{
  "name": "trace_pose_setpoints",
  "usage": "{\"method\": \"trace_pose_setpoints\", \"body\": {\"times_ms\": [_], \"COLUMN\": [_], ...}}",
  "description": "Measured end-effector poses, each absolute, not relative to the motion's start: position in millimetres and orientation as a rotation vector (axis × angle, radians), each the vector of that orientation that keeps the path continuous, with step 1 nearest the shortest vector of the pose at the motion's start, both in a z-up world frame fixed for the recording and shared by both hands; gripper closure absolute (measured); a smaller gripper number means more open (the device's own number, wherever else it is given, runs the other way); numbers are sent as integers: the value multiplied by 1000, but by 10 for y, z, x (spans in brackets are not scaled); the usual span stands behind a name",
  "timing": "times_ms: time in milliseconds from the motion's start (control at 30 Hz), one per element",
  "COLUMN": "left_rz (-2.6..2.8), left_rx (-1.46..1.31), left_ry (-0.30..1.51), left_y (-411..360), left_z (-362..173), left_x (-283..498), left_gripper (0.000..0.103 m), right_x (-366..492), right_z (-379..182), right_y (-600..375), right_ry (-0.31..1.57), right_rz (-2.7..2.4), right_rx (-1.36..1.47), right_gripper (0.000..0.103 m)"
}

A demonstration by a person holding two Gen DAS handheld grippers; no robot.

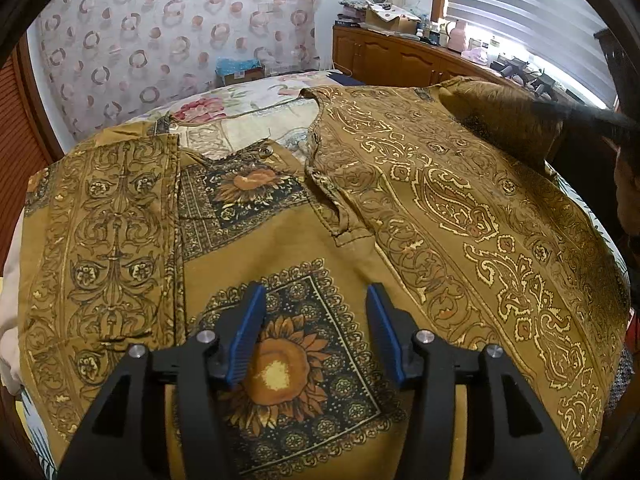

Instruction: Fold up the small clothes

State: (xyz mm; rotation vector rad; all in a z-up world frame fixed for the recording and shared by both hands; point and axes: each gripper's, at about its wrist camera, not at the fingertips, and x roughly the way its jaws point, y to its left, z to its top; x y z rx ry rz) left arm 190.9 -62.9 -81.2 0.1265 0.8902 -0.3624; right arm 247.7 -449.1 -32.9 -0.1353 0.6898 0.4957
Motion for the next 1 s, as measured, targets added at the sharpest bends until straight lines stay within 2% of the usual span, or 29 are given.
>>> {"method": "trace_pose_setpoints", "body": {"times_ms": [267,300,400,467,533,667,733,800,1000], "left_rz": [-357,-357,-355,-355,-347,-356,-368,-367,-374], "left_rx": [128,127,131,128,124,87,68,53,15], "left_ry": [890,889,889,888,873,819,784,749,680], "left_y": [-646,-649,-647,-632,-610,-551,-524,-497,-424], "left_z": [-815,-816,-812,-806,-775,-583,-458,-326,-54], "left_x": [1904,1894,1891,1866,1818,1671,1586,1502,1306], "left_gripper": [51,51,51,51,51,51,51,51,51], "right_x": [2350,2337,2294,2235,2167,2106,2151,2244,2709], "right_z": [-816,-843,-849,-786,-689,-475,-407,-399,-550], "right_y": [-4286,-4306,-4405,-4491,-4575,-4798,-4934,-5048,-5262], "right_ry": [814,819,832,822,797,741,719,718,757], "right_rz": [520,518,522,535,510,467,411,384,303], "right_rx": [-180,-172,-123,-80,-81,-75,-80,-61,-25], "right_gripper": [99,96,79,72,60,54,40,36,35]}}
